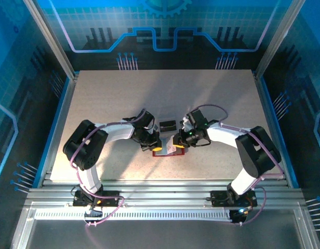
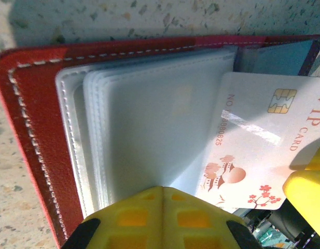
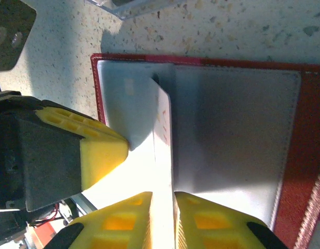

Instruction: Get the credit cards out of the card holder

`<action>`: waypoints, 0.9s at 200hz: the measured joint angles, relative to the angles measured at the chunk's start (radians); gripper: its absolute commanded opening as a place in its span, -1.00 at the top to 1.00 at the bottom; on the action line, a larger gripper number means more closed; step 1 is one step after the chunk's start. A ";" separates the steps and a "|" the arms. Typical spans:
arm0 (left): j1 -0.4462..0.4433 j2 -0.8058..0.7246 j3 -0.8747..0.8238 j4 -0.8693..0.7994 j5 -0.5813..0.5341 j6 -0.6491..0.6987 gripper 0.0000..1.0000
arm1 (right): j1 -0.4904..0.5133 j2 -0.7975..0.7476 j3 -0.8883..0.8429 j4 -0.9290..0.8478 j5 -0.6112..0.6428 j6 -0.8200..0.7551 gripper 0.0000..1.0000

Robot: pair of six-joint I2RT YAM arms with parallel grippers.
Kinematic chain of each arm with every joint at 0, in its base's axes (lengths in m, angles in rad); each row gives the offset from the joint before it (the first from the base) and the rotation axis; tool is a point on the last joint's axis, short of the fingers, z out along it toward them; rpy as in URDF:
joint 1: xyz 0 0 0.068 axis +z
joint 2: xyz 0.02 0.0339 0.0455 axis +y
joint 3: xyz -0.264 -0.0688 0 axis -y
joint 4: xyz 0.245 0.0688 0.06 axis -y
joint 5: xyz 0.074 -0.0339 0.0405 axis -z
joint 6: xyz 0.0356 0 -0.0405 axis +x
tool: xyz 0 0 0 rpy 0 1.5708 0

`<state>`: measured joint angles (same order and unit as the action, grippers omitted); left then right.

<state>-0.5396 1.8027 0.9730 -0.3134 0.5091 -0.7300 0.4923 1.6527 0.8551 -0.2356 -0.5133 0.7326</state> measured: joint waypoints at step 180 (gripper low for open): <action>0.000 -0.004 0.035 -0.023 -0.007 0.000 1.00 | -0.048 -0.145 0.275 -0.399 0.072 -0.437 1.00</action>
<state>-0.5396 1.7985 1.0084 -0.3363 0.5022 -0.7300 0.4446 1.5074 1.1301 -0.6342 -0.4408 0.2955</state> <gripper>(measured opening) 0.040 0.042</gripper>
